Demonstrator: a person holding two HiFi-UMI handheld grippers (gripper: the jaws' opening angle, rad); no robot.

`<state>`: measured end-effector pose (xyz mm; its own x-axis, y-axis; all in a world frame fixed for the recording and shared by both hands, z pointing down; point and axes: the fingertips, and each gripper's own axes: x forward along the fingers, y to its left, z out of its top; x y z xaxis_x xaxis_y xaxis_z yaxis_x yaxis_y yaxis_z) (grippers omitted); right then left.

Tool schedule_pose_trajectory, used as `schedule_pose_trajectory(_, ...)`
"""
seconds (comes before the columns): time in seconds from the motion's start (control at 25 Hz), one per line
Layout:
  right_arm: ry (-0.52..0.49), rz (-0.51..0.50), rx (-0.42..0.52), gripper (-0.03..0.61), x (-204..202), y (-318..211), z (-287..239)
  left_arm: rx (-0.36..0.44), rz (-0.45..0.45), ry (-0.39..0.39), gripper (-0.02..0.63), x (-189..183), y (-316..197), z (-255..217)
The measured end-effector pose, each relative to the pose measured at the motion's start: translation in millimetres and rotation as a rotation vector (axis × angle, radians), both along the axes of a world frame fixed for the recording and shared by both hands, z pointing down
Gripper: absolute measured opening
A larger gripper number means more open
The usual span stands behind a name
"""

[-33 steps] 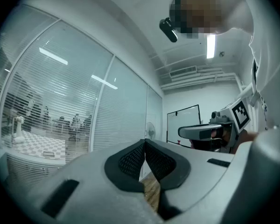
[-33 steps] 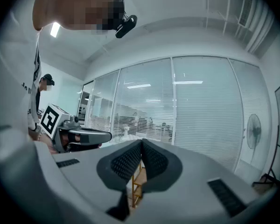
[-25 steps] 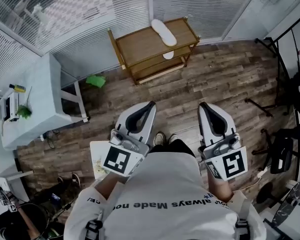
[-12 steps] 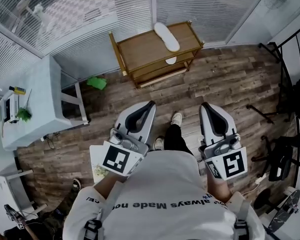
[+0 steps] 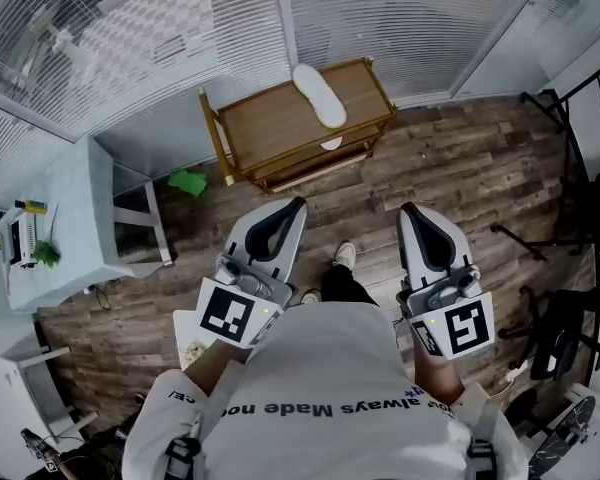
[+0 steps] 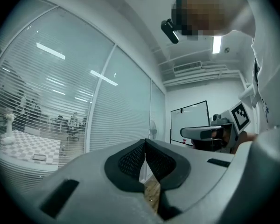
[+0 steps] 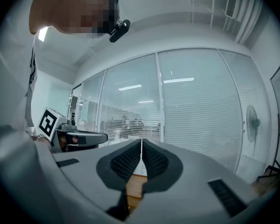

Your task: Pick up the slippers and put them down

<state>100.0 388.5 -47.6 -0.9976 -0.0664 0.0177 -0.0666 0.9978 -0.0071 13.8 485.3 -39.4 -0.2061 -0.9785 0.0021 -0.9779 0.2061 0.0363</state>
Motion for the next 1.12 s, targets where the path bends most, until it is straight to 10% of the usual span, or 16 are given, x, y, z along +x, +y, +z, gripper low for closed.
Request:
schedule_pose_trajectory(0.56, 0.004, -0.066, -0.013, 0.015, -45, -143, 8, -0.02, -0.076, -0.014, 0.012, -44, -133, 1)
schedule_pose_trajectory(1.12, 0.03, -0.14, -0.056, 0.015, -113, -172, 29, -0.043, -0.132, 0.014, 0.012, -103, -162, 17)
